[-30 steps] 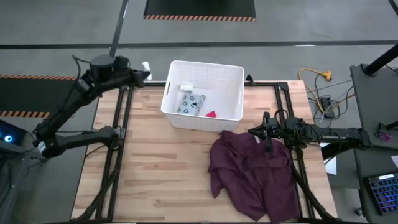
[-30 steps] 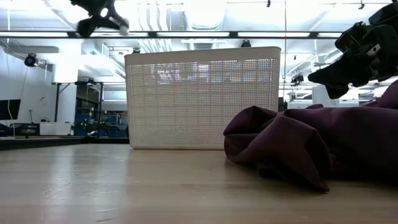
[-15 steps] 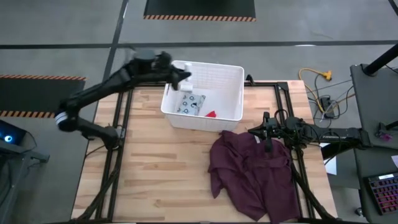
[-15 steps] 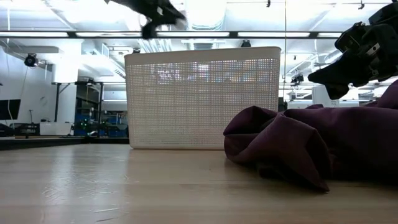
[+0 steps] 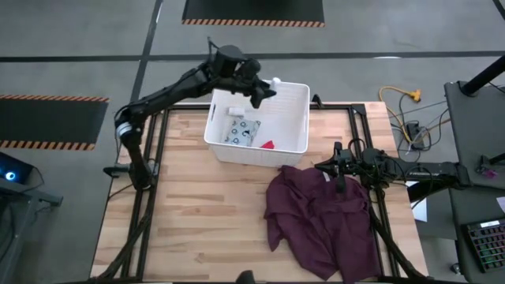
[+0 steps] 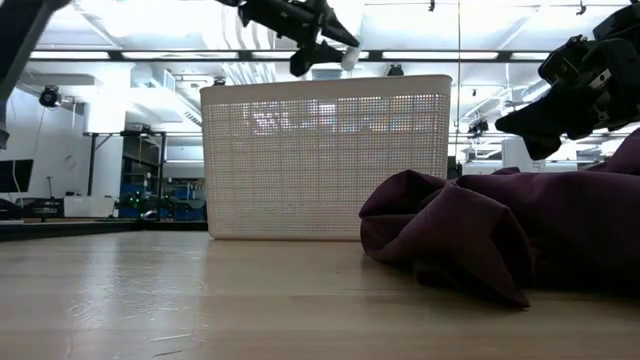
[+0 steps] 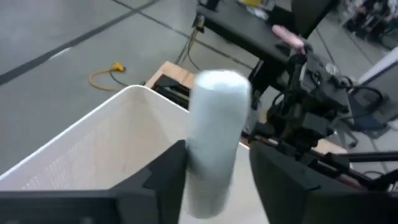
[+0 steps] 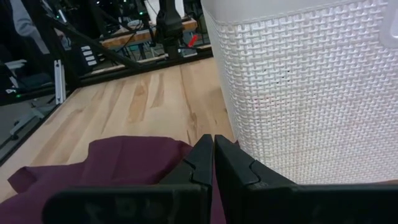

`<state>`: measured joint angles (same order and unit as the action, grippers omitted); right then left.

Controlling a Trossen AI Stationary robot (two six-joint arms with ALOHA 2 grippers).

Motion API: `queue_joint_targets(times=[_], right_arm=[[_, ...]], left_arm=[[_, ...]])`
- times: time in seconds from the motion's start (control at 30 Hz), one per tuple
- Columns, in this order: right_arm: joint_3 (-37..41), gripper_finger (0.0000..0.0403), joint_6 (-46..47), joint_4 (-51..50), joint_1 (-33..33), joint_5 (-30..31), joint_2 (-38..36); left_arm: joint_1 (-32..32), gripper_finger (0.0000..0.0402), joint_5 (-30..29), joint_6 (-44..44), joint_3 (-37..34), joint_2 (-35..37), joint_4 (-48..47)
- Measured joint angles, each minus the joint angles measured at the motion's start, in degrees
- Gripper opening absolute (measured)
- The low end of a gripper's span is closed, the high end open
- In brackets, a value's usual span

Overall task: Pick & place medical supplies in basket/bin
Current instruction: Put the roller gauze into the white bin, then return to Home Position

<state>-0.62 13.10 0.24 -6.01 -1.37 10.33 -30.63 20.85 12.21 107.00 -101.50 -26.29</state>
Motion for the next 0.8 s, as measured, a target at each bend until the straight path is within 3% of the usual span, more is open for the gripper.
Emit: queue_joint_targets(times=[0.2,0.4,0.6,0.8], right_arm=[[0.00,0.0009,-0.09,0.01,0.00,0.00,0.25],[0.00,0.0009,-0.13,0.01,0.00,0.00,0.66],[0.00,0.0009,-0.64,0.23,-0.01,0.00,0.66],[0.00,0.0009,-5.75,3.00,0.00,-0.02,0.52]], left_arm=[[0.22,0.0215,0.14,-2.57,11.04,-4.20,-9.69],[1.28,0.0225,1.28,-6.41,12.77,-3.29,-10.60],[9.04,0.0180,1.63,-15.28,7.56,2.55,-6.70],[18.89,0.0105,-2.12,-17.11,-9.45,11.67,7.38]])
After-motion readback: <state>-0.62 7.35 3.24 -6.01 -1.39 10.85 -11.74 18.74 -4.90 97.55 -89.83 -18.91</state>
